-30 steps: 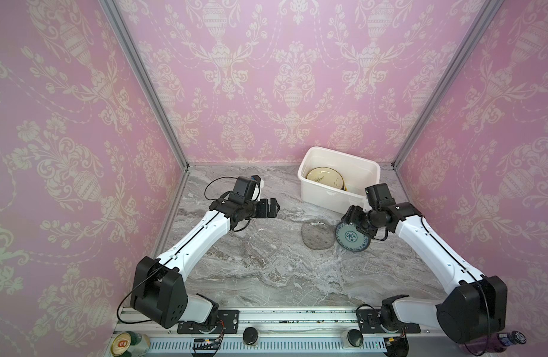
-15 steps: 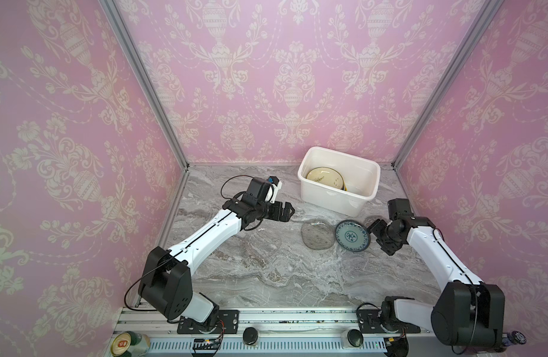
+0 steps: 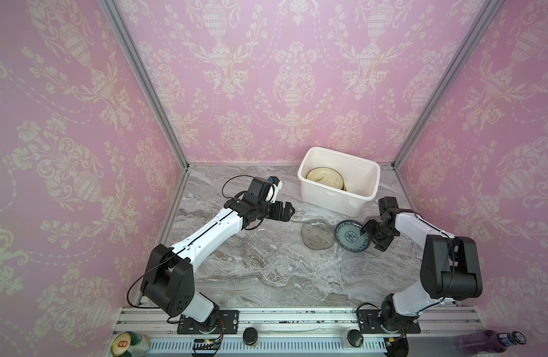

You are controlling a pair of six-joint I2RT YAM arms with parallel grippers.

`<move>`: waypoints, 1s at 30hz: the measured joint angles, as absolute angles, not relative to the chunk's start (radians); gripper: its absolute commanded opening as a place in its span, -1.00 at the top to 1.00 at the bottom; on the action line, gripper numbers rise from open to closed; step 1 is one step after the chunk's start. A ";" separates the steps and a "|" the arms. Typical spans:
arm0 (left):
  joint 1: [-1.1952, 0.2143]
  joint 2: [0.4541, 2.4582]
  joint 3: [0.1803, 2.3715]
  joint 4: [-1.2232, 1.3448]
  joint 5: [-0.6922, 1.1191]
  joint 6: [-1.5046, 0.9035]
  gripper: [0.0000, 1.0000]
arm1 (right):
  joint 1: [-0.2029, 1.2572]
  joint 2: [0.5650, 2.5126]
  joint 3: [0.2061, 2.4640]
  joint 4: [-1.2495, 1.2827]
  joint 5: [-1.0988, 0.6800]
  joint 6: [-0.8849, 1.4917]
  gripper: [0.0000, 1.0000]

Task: Place the plates into the plastic bin on the countertop
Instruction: Move the plate to the center of the table.

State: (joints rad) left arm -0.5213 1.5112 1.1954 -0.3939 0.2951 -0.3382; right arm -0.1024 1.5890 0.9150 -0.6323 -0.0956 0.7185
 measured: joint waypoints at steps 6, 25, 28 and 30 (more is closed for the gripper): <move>-0.521 1.511 1.195 -0.382 0.294 -0.366 -0.99 | -0.014 1.653 0.978 -0.659 -0.047 0.659 -0.33; -0.521 1.458 1.181 -0.385 0.274 -0.382 -0.99 | 0.365 1.795 1.135 -0.751 0.087 0.545 -0.23; -0.521 1.458 1.181 -0.389 0.274 -0.381 -0.99 | 0.428 1.817 1.162 -0.750 0.086 0.545 -0.23; -0.521 1.458 1.181 -0.390 0.274 -0.378 -0.99 | 0.462 1.840 1.192 -0.752 0.079 0.545 -0.24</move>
